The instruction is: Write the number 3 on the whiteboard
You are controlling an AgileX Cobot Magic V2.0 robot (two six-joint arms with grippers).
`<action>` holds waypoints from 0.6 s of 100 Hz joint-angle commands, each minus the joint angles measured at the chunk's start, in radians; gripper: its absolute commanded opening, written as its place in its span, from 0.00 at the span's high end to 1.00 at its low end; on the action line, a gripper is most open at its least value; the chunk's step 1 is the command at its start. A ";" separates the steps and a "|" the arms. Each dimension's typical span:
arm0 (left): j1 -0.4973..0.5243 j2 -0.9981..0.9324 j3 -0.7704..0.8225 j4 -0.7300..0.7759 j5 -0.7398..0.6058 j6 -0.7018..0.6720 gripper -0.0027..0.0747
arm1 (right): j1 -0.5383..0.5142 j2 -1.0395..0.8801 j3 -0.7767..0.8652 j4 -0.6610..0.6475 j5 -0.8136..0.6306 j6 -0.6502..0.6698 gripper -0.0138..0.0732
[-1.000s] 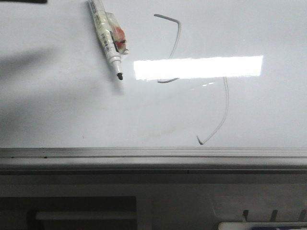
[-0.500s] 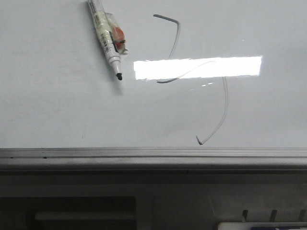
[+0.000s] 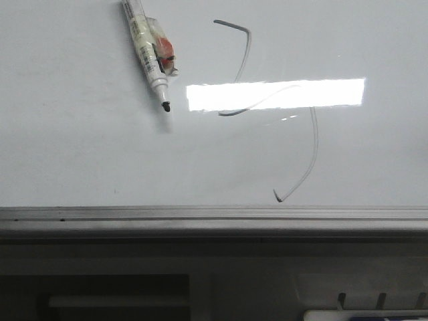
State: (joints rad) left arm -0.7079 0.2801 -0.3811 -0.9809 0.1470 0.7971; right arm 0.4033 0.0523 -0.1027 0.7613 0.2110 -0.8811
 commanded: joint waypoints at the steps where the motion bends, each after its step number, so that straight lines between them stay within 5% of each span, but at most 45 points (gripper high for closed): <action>1: 0.000 0.007 -0.026 -0.009 -0.035 -0.001 0.99 | -0.003 0.010 -0.023 0.017 -0.065 0.003 0.91; 13: 0.000 0.007 -0.026 0.001 -0.040 0.014 0.99 | -0.003 0.010 -0.023 0.017 -0.065 0.003 0.91; 40: 0.033 -0.041 0.167 0.286 -0.425 0.081 0.99 | -0.003 0.010 -0.023 0.017 -0.065 0.003 0.91; 60: 0.195 -0.085 0.322 0.547 -0.471 -0.250 0.99 | -0.003 0.010 -0.023 0.017 -0.065 0.003 0.91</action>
State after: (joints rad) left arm -0.5763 0.1984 -0.0755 -0.5564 -0.2623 0.7124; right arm 0.4033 0.0523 -0.1003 0.7613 0.2110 -0.8811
